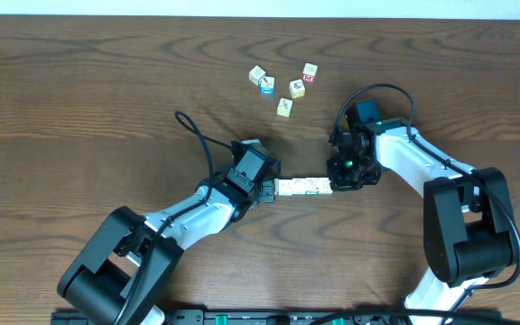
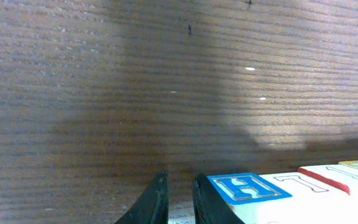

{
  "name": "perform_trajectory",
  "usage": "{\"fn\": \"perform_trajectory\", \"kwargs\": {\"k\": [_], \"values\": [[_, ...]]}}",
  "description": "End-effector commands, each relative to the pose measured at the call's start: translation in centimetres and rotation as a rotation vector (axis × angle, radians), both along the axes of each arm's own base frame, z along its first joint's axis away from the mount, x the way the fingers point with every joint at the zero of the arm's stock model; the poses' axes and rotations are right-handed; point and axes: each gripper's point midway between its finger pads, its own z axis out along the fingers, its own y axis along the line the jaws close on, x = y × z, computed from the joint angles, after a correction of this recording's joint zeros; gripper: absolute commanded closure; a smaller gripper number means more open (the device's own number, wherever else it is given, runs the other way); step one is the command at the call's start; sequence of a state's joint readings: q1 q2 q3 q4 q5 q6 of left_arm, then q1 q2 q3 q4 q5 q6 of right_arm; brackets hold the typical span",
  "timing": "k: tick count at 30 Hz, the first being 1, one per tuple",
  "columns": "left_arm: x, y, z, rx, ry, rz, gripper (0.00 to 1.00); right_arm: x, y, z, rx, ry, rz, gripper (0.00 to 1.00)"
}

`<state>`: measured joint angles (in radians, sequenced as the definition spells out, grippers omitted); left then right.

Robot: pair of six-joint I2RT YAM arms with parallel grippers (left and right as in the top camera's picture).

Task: Lift 5 blocks
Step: 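Press both grippers inward on the row's two ends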

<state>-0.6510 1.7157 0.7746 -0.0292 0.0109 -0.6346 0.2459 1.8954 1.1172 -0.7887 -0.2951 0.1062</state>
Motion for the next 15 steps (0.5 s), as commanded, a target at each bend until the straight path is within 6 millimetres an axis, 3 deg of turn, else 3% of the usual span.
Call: {"fn": "perform_trajectory", "kwargs": {"k": [1,3,12,15], "values": [[-2.6,1.8,-3.7,0.100,0.101,-0.034,0.85,-1.8,2.2,-0.7,0.083,0.070,0.027,0.99],[-2.7,1.8,-3.7,0.100,0.102,-0.034,0.93,-1.8,2.2,-0.7,0.083,0.070,0.027,0.99],[-3.3,1.0,-3.8,0.084,0.113,-0.063,0.93,-1.9,2.5,-0.6,0.095,0.086,0.004,0.99],[-3.6,0.6,-3.8,0.085,0.113,-0.078,0.93,-1.9,3.4,-0.2,0.150,0.091,0.004,0.99]]}}
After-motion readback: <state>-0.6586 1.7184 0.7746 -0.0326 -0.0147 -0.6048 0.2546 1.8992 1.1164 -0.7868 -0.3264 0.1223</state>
